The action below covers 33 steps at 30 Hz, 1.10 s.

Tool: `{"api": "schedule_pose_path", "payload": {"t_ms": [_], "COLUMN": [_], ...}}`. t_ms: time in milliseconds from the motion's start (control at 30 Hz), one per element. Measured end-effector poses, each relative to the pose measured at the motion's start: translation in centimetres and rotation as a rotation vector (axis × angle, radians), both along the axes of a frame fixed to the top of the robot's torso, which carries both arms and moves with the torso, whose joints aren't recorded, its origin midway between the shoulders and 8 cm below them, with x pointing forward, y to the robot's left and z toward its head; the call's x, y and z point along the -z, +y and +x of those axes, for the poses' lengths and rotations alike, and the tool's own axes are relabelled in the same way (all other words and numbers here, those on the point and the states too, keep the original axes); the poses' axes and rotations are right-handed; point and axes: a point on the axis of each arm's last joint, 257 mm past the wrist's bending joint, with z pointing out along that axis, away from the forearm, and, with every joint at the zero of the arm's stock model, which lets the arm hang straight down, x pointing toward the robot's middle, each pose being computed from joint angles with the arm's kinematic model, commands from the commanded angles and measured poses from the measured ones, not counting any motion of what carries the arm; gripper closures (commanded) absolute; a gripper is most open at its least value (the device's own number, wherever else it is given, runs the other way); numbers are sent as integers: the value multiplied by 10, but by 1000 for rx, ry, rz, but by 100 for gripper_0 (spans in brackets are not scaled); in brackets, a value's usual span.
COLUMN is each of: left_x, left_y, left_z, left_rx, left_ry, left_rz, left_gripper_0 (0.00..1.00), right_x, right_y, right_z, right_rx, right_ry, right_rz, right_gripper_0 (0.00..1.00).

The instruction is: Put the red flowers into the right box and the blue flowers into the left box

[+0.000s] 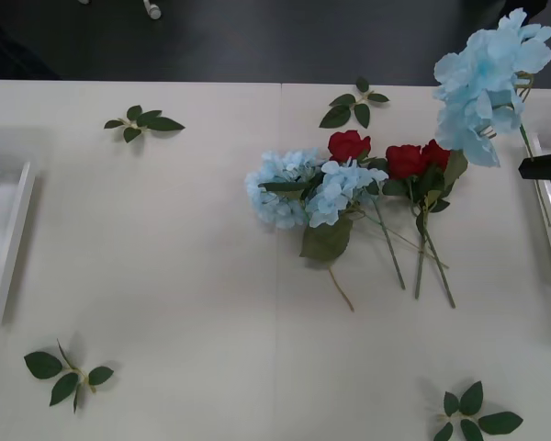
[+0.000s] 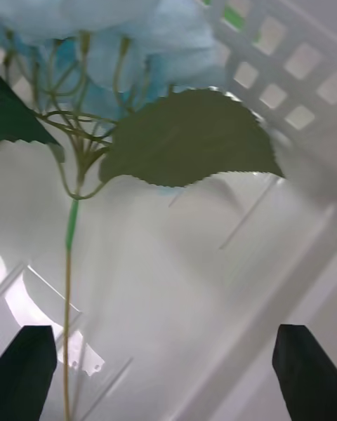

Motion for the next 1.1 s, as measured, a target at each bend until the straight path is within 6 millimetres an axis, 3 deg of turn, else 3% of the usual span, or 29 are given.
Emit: {"api": "schedule_pose_path", "payload": {"t_ms": [200, 433, 600, 767, 900, 1100], "left_x": [-40, -80, -92, -108, -115, -129], "left_y": [-65, -136, -191, -253, -288, -338], "left_z": [7, 7, 4, -7, -21, -41], "left_rx": [147, 357, 665, 830, 1029, 1263], "left_ry": [-22, -63, -96, -223, -294, -383], "left_rz": [-55, -73, -13, -205, -194, -200], "left_gripper_0": [0, 0, 0, 0, 0, 0], "right_x": [-29, -48, -65, -36, -19, -30], "right_y": [40, 100, 155, 226, 271, 312], "right_z": [-18, -49, -46, -65, -85, -98], "right_rx": [-52, -116, -91, -160, -243, -316], "right_ry": [-111, -214, -323, -319, -304, -321], "right_rz": [125, 226, 373, 423, 432, 486], "right_gripper_0": [100, 100, 100, 100, 100, 100]}}
